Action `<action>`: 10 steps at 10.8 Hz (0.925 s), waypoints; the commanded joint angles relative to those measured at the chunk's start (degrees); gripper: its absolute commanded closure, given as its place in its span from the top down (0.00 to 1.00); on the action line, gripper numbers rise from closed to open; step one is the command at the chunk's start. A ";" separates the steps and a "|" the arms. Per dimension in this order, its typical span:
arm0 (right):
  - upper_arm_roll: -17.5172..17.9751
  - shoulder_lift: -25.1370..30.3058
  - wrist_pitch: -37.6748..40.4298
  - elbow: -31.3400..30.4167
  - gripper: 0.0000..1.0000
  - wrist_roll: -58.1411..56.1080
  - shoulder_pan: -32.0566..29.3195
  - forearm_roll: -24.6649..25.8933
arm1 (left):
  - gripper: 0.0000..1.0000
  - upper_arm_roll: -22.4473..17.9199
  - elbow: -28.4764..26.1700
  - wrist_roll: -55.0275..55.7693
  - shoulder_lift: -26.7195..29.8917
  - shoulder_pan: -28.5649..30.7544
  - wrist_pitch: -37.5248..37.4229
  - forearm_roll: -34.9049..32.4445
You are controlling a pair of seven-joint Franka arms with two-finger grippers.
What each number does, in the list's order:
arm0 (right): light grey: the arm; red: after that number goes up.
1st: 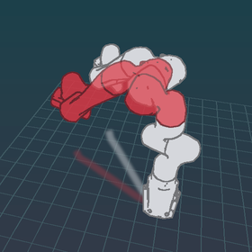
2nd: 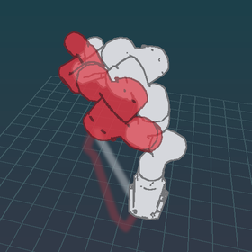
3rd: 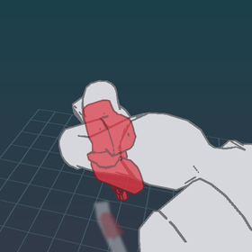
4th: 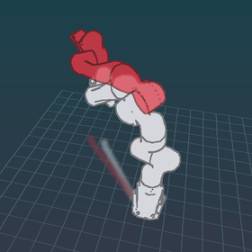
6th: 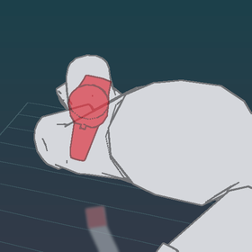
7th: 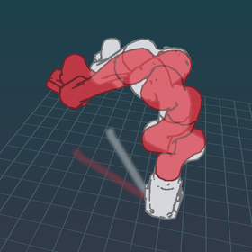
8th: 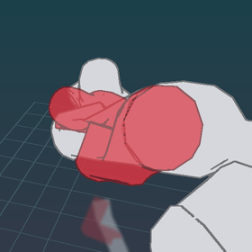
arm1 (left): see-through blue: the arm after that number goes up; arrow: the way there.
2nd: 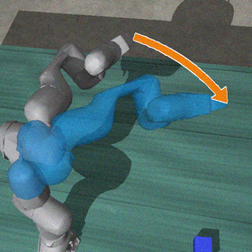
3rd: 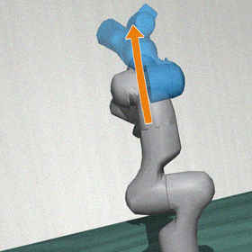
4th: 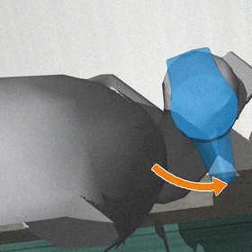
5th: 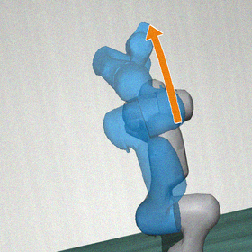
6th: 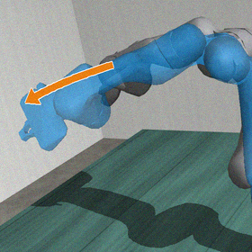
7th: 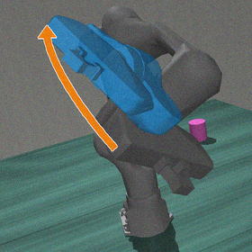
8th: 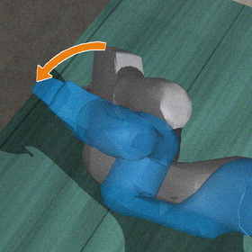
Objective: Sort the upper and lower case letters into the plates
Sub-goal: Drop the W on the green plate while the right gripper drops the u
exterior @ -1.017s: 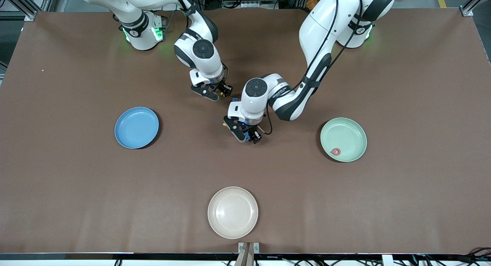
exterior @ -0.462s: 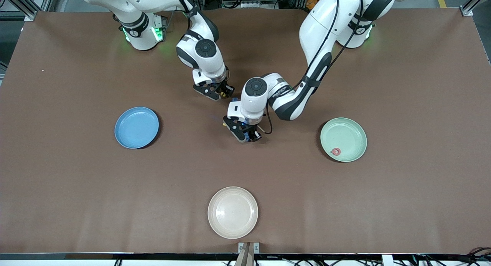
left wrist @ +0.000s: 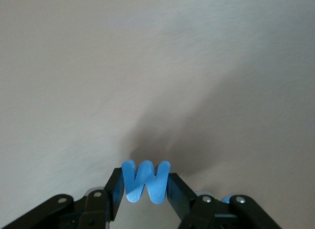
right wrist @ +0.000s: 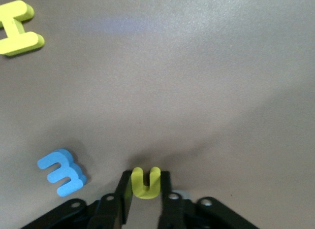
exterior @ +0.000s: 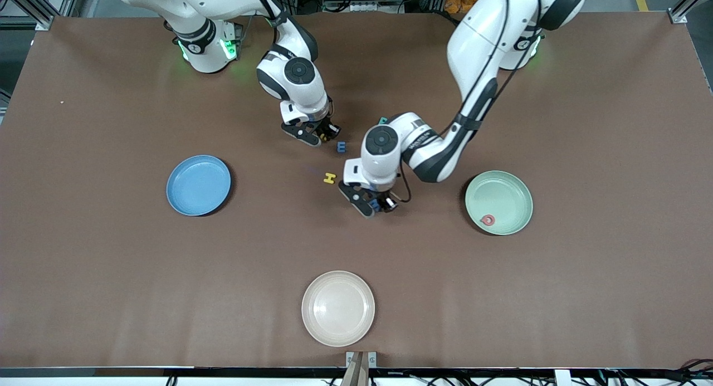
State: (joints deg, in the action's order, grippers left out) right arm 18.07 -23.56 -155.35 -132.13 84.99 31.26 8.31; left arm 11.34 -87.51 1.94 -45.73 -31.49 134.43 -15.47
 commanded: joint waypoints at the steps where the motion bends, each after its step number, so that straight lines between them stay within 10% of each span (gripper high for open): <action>1: 0.03 0.88 0.66 0.74 0.00 1.59 -0.23 1.89 | 0.15 3.50 -0.91 -5.86 4.49 6.76 -6.96 0.53; 5: 0.39 10.19 16.27 2.05 0.00 -9.88 -7.51 0.75 | 0.20 5.53 -2.05 -18.53 8.98 18.81 -21.28 1.23; 10: -7.77 12.67 28.68 8.63 0.00 -38.97 -17.35 -8.48 | 0.21 5.54 -8.90 -21.36 10.40 29.89 -23.86 2.63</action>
State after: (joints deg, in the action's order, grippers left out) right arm 11.21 -11.13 -129.40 -125.69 52.60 16.78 1.26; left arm 16.17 -92.96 -18.00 -37.19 -4.31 110.76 -15.03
